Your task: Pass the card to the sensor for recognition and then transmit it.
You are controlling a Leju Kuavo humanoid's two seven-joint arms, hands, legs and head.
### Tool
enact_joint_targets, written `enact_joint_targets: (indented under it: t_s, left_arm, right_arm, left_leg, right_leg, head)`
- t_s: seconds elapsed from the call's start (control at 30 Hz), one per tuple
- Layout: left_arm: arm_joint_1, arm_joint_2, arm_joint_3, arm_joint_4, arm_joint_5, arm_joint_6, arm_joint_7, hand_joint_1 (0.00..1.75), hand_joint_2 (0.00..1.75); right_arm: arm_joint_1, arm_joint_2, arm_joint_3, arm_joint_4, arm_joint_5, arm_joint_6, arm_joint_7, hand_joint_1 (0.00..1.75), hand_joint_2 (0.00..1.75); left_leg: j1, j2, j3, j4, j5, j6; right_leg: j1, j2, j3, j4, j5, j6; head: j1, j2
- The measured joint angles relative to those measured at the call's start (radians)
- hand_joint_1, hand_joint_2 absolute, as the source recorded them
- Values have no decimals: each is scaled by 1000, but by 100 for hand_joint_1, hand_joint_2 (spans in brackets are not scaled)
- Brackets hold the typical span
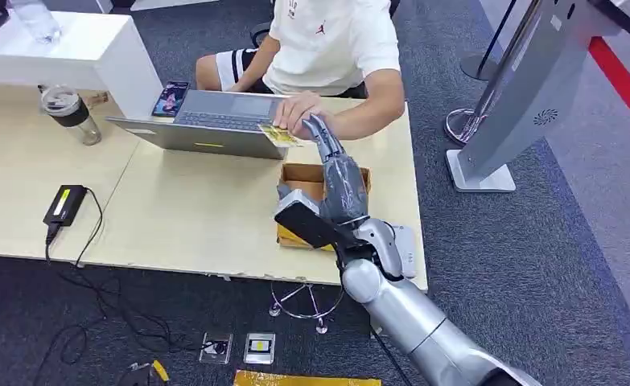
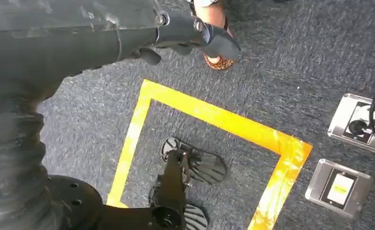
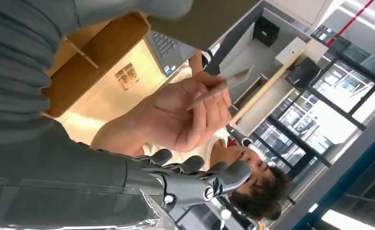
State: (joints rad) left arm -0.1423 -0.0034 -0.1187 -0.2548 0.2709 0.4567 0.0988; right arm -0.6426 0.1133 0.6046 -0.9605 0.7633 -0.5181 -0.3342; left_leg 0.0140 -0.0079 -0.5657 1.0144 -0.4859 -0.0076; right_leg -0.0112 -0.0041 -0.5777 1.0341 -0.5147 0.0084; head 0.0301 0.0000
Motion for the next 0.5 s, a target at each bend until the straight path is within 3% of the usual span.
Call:
enact_joint_targets:
  t_s: [0.3,0.4,0.5]
  left_arm:
    - [-1,0,-129,-12,147,-17,-10,0,175]
    - [-2,4,-182,-18,171,26,-15,0,175]
    - [-2,7,-222,-19,208,24,-18,0,175]
  right_arm:
    - [-20,6,8,66,-39,-26,-5,0,175]
    - [-21,6,9,78,-37,-26,-3,0,175]
    - [-22,6,10,86,-39,-28,-6,0,175]
  left_leg:
    - [0,0,0,0,0,0]
    - [0,0,0,0,0,0]
    - [0,1,0,0,0,0]
  right_leg:
    - [0,0,0,0,0,0]
    - [0,1,0,0,0,0]
    - [0,1,0,0,0,0]
  head:
    - [0,0]
    - [0,0]
    - [0,0]
